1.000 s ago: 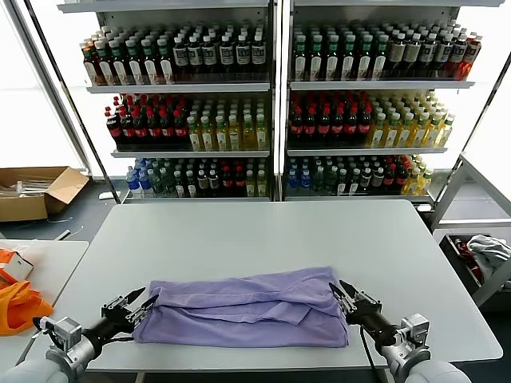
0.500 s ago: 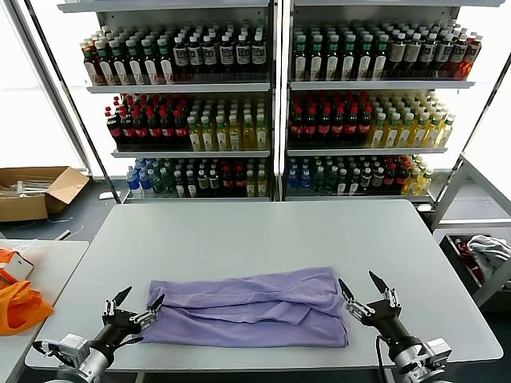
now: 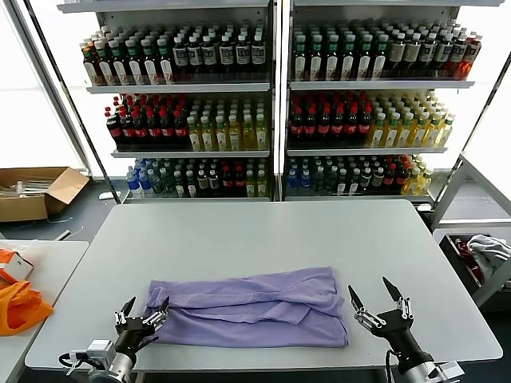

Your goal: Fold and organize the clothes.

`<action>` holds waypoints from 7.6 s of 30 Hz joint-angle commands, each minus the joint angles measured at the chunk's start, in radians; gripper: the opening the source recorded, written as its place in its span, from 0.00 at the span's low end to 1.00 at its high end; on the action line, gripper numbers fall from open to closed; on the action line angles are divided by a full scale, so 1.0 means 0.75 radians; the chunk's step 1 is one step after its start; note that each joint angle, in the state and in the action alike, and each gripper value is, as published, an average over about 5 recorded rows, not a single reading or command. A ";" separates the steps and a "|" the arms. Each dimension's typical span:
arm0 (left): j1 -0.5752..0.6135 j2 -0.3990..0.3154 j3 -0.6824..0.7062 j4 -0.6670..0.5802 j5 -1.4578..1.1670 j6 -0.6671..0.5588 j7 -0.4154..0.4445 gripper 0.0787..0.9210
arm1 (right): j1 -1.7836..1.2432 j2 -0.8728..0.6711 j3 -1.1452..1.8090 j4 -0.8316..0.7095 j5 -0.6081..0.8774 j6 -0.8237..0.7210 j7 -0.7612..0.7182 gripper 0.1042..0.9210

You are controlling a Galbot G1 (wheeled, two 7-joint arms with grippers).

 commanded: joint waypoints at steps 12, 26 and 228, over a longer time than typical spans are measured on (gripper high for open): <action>0.000 -0.024 0.041 0.000 -0.072 0.039 -0.031 0.42 | -0.030 0.005 0.016 0.024 0.018 0.042 -0.012 0.88; 0.025 0.220 -0.354 -0.072 -0.193 0.017 0.075 0.04 | -0.029 -0.004 0.028 0.019 0.046 0.045 -0.009 0.88; -0.240 0.251 -0.160 -0.468 -0.993 0.187 -0.138 0.88 | 0.753 0.144 -1.034 -0.316 0.530 -0.785 0.726 0.60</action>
